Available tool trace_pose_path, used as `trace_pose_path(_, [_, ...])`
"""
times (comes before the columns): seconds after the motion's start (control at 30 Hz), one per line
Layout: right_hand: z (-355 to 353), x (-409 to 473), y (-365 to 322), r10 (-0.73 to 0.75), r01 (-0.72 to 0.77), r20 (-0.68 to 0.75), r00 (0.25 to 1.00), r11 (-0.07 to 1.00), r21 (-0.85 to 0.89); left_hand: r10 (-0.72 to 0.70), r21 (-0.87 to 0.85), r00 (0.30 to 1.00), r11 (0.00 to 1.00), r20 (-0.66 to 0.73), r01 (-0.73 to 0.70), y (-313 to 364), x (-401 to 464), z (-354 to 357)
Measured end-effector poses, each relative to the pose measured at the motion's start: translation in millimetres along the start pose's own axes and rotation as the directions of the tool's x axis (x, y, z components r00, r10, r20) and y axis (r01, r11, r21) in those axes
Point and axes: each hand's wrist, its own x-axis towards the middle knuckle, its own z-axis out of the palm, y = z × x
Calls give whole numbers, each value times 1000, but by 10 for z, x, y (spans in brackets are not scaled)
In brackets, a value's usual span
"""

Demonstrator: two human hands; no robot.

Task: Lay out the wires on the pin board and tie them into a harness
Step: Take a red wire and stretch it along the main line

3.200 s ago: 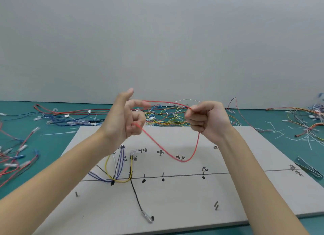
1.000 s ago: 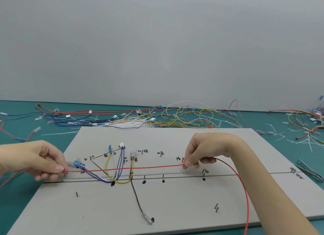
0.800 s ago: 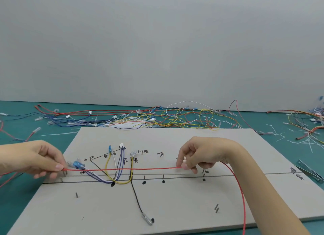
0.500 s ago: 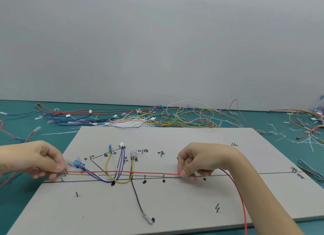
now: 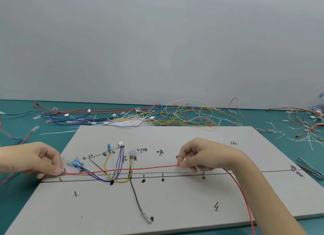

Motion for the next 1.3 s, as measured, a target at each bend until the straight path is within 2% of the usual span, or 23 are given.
trace_pose_path(0.13, [-72,-64,18,-92,91,3,996,991,99,29,25,1000,999,-9,-29,82,-21,11])
trace_pose_path(0.23, [-112,-117,22,-185,165,93,978,968,188,46,41,999,998,-28,-45,171,-39,55])
trace_pose_path(0.33, [-71,-147,24,-231,191,200,952,961,198,106,8,993,994,-57,-106,219,-42,81])
trace_pose_path(0.43, [-6,-153,31,-208,168,277,938,973,161,117,-19,989,993,-94,-120,224,-64,91])
trace_pose_path(0.53, [37,-150,38,-149,126,310,939,988,93,73,-68,995,995,-71,-78,267,-104,115])
trace_pose_path(0.67, [39,-139,37,-63,61,265,962,998,16,84,25,989,996,-123,-82,325,-143,199])
trace_pose_path(0.73, [35,-131,36,-13,15,242,970,1000,-6,189,86,952,981,-238,-174,412,-178,244])
trace_pose_path(0.8, [43,-113,31,31,-28,233,972,999,-17,320,129,870,947,-375,-293,555,-214,307])
trace_pose_path(0.83, [48,-108,30,50,-44,228,972,999,-32,368,129,846,930,-386,-345,638,-236,352])
trace_pose_path(0.9, [47,-110,35,80,-69,221,972,996,-54,440,118,818,896,-371,-428,818,-266,500])
trace_pose_path(0.97, [22,-134,45,108,-95,226,968,993,-70,508,191,778,861,-371,-472,991,-296,689])
trace_pose_path(1.07, [-24,-154,37,127,-109,240,963,990,-86,641,350,670,767,-375,-538,1221,-367,1033])
trace_pose_path(1.13, [-58,-147,24,143,-120,240,960,987,-107,703,368,629,711,-333,-600,1373,-412,1277])
trace_pose_path(1.2, [-95,-145,8,165,-135,246,955,982,-134,741,378,608,670,-285,-639,1441,-402,1484])
trace_pose_path(1.3, [-144,-152,5,197,-163,256,946,975,-149,752,444,630,640,-194,-627,1430,-345,1654])
